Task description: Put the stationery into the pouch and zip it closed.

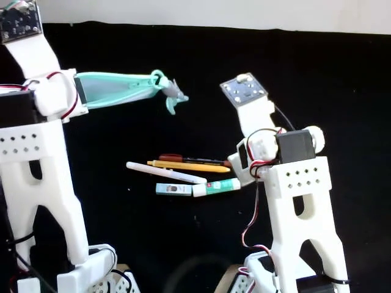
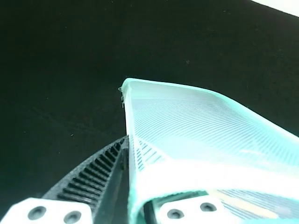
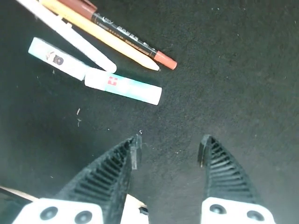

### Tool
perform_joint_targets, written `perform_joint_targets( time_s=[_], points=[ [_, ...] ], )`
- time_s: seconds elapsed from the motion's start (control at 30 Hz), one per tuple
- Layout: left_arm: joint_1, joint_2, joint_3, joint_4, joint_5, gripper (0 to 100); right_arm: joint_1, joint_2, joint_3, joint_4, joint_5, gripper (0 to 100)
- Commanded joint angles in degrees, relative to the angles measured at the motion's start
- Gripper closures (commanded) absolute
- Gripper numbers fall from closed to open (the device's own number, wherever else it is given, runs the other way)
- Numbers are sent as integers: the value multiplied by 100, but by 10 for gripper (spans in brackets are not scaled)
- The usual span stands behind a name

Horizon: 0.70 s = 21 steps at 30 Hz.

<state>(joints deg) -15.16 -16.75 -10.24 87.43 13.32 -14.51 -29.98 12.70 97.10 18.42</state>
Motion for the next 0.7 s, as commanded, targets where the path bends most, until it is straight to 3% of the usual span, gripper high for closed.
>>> perform_joint_targets(
  time_s=[0.0, 0.3, 0.67],
  points=[
    [40, -31, 163, -387, 26, 993, -382, -92, 84, -57, 404, 789],
    [-418, -22, 215, -422, 18, 993, -1437, -92, 1262, -813, 1152, 789],
    [-426, -22, 224, -404, 18, 993, -1613, -84, 2413, -1745, 2875, 789]
  ],
)
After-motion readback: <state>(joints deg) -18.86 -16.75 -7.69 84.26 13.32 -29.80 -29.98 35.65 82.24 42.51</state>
